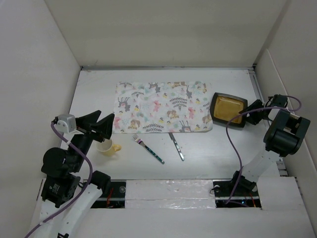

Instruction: Set the dinner table for one person

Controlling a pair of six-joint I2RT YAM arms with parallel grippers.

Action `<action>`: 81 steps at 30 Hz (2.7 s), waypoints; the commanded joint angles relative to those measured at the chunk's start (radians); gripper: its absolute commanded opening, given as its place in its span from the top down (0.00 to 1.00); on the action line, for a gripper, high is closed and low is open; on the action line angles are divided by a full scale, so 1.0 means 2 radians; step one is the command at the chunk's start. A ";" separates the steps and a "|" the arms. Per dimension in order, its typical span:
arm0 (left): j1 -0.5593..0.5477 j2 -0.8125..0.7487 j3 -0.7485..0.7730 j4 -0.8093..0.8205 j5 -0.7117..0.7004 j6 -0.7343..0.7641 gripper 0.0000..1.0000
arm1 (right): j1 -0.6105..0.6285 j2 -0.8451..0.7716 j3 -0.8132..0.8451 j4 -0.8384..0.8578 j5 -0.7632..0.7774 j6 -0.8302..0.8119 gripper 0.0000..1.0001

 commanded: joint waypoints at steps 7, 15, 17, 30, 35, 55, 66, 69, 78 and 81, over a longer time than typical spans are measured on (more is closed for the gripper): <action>-0.005 -0.015 0.005 0.018 -0.029 0.006 0.44 | 0.004 0.018 0.012 -0.025 -0.001 0.015 0.78; -0.005 -0.005 -0.002 0.017 -0.033 0.004 0.46 | -0.054 -0.078 -0.058 0.064 0.028 0.064 1.00; -0.005 0.001 -0.005 0.020 -0.027 0.003 0.46 | -0.065 -0.140 -0.087 0.105 0.022 0.081 1.00; 0.011 0.036 -0.021 0.025 -0.032 -0.006 0.50 | 0.038 -0.268 -0.076 0.243 -0.105 0.156 1.00; 0.021 0.045 -0.022 0.028 -0.026 -0.007 0.50 | 0.099 -0.273 -0.064 0.274 -0.123 0.170 1.00; 0.021 0.068 -0.033 0.031 -0.070 -0.016 0.52 | 0.424 0.043 -0.021 0.767 -0.007 0.444 1.00; 0.021 0.083 -0.032 0.034 -0.066 -0.016 0.53 | 0.450 0.096 -0.080 0.879 0.082 0.483 1.00; 0.021 0.085 -0.033 0.033 -0.068 -0.015 0.53 | 0.455 0.094 -0.103 0.892 0.104 0.481 1.00; 0.021 0.087 -0.032 0.034 -0.067 -0.016 0.54 | 0.455 0.123 -0.115 0.893 0.091 0.494 1.00; 0.021 0.085 -0.033 0.034 -0.067 -0.016 0.54 | 0.444 0.127 -0.127 0.891 0.086 0.496 1.00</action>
